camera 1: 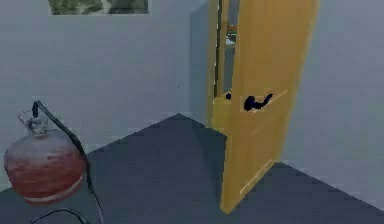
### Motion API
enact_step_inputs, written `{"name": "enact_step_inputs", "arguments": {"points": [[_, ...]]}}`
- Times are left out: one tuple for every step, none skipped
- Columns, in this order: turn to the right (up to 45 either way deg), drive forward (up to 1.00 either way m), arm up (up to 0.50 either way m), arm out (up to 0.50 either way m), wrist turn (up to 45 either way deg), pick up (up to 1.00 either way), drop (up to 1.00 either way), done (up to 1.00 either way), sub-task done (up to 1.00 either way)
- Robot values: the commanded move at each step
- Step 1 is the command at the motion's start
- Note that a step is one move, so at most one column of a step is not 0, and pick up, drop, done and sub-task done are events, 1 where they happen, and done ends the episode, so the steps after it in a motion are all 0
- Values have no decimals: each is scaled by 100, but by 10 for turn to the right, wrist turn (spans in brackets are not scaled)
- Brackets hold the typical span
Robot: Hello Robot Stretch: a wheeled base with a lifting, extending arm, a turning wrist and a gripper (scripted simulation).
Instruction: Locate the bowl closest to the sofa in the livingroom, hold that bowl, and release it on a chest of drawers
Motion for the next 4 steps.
{"name": "enact_step_inputs", "arguments": {"points": [[0, 80, 0, 0, 0, 0, 0, 0, 0], [-240, 0, 0, 0, 0, 0, 0, 0, 0], [0, 50, 0, 0, 0, 0, 0, 0, 0], [450, 0, 0, 0, 0, 0, 0, 0, 0]]}}
